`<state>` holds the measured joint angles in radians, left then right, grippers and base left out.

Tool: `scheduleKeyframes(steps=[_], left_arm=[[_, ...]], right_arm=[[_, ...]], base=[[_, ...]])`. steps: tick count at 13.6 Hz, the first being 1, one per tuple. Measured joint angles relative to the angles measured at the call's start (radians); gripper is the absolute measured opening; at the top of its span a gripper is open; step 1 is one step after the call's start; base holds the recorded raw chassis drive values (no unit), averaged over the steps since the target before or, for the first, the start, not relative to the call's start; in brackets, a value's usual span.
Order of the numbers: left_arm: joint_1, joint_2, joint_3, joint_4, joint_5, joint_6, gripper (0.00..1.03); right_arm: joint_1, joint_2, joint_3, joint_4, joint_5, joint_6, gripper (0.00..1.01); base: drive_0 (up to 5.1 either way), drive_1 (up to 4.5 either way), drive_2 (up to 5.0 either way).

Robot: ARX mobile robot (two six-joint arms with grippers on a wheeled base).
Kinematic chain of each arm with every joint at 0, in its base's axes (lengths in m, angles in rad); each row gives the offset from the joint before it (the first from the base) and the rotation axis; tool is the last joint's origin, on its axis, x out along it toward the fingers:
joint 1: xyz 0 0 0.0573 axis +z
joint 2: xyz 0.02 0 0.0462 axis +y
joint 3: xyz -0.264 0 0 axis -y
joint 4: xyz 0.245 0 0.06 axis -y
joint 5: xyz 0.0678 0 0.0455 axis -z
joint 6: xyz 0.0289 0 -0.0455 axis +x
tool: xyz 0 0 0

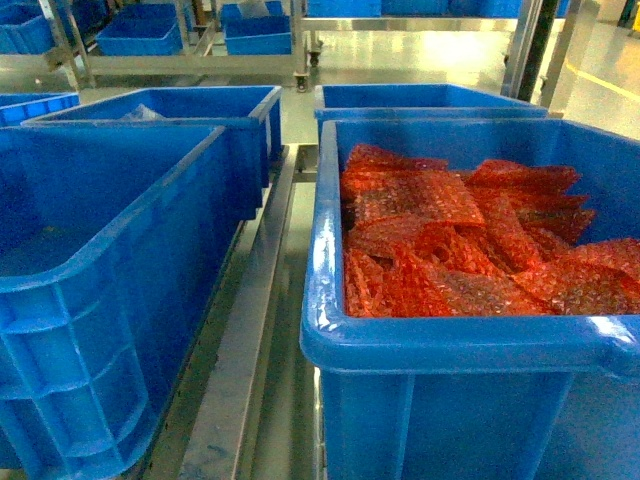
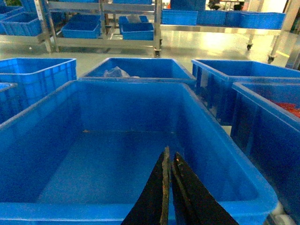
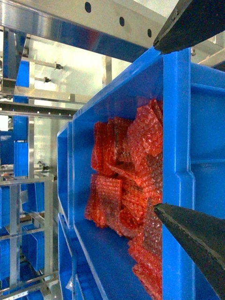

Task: Pick blue part to blue bin on bottom shelf

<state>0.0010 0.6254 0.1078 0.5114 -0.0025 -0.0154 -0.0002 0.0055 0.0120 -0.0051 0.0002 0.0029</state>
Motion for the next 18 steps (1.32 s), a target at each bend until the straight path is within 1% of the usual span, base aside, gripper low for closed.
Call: scheduleKeyframes(steps=[4, 5, 6, 7, 8, 11, 14, 16, 17, 18], left_arm=[[-0.003, -0.113, -0.046, -0.069, 0.002, 0.000, 0.02], [-0.003, -0.163, -0.059, -0.104, 0.002, 0.000, 0.02], [-0.003, -0.217, -0.093, -0.091, 0.002, 0.000, 0.02], [-0.003, -0.237, -0.097, -0.139, 0.003, 0.000, 0.02], [-0.003, -0.254, -0.097, -0.148, 0.003, 0.000, 0.02], [-0.003, -0.362, -0.097, -0.251, 0.002, 0.000, 0.02], [-0.003, -0.431, -0.097, -0.318, 0.002, 0.000, 0.02], [-0.003, -0.605, -0.096, -0.526, 0.001, 0.000, 0.02], [-0.003, -0.614, -0.091, -0.497, -0.002, 0.001, 0.02], [-0.003, -0.615, -0.096, -0.522, 0.003, 0.002, 0.02]], right_arm=[[0.000, 0.000, 0.000, 0.000, 0.000, 0.000, 0.98], [0.000, 0.000, 0.000, 0.000, 0.000, 0.000, 0.98], [0.000, 0.000, 0.000, 0.000, 0.000, 0.000, 0.98], [0.000, 0.000, 0.000, 0.000, 0.000, 0.000, 0.98], [0.000, 0.000, 0.000, 0.000, 0.000, 0.000, 0.98], [0.000, 0.000, 0.000, 0.000, 0.000, 0.000, 0.98], [0.000, 0.000, 0.000, 0.000, 0.000, 0.000, 0.98], [0.000, 0.000, 0.000, -0.001, 0.000, 0.000, 0.98], [0.000, 0.000, 0.000, 0.000, 0.000, 0.000, 0.98], [0.000, 0.000, 0.000, -0.001, 0.000, 0.000, 0.98]], base=[[0.0, 0.00, 0.0], [0.0, 0.00, 0.0], [0.0, 0.00, 0.0], [0.0, 0.00, 0.0], [0.0, 0.00, 0.0], [0.0, 0.00, 0.0], [0.0, 0.00, 0.0], [0.0, 0.00, 0.0], [0.0, 0.00, 0.0], [0.0, 0.00, 0.0]])
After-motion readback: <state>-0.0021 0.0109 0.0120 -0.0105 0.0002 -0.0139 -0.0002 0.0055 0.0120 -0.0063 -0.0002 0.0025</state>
